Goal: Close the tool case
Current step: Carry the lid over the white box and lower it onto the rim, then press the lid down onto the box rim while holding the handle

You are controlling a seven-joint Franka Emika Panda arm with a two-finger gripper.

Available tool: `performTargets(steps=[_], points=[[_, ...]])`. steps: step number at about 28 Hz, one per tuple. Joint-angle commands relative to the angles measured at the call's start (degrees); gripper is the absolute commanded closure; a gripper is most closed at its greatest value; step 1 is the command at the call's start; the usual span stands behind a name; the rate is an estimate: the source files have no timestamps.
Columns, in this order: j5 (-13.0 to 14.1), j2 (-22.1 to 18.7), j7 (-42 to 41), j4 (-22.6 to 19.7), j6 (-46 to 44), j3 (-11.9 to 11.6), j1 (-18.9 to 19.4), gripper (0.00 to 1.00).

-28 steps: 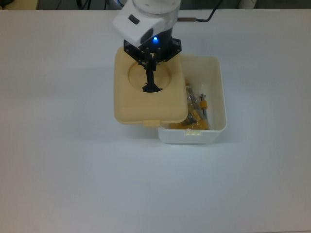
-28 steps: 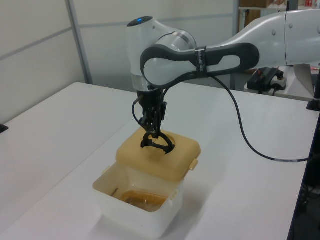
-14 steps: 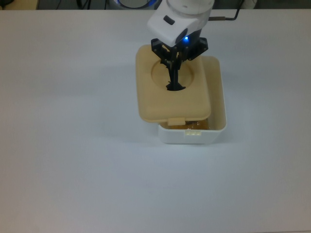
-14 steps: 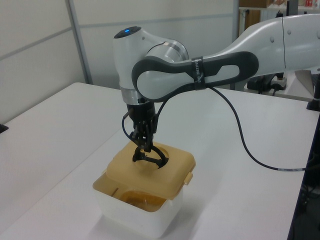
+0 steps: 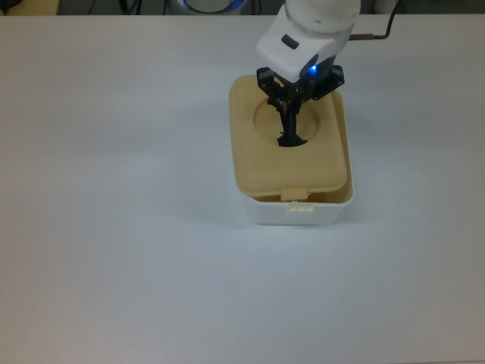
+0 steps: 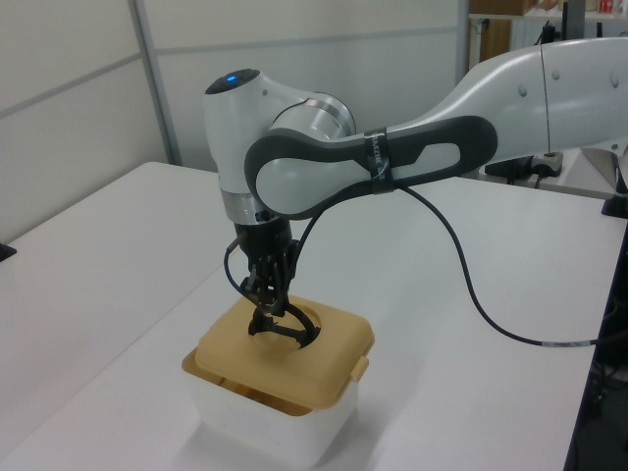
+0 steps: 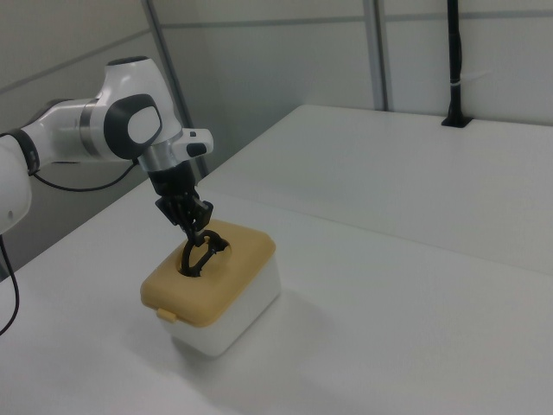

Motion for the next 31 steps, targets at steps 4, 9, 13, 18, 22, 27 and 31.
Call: performTargets(steps=[4,9,13,18,22,27,31], points=[[0.2,1.4,3.8,2.9,-0.1,-0.4,0.9,1.00],[0.2,1.4,3.9,3.0,-0.1,-0.3,1.0,1.00],[0.2,1.4,3.9,3.0,-0.1,0.2,1.4,1.00],[0.2,2.1,4.0,3.0,-0.1,0.2,2.1,1.00],[0.2,2.2,5.2,3.0,-0.1,0.2,2.1,1.00],[0.3,2.1,5.9,3.0,0.5,0.2,2.1,1.00],[0.4,2.2,6.1,3.0,0.5,0.2,2.1,0.80]])
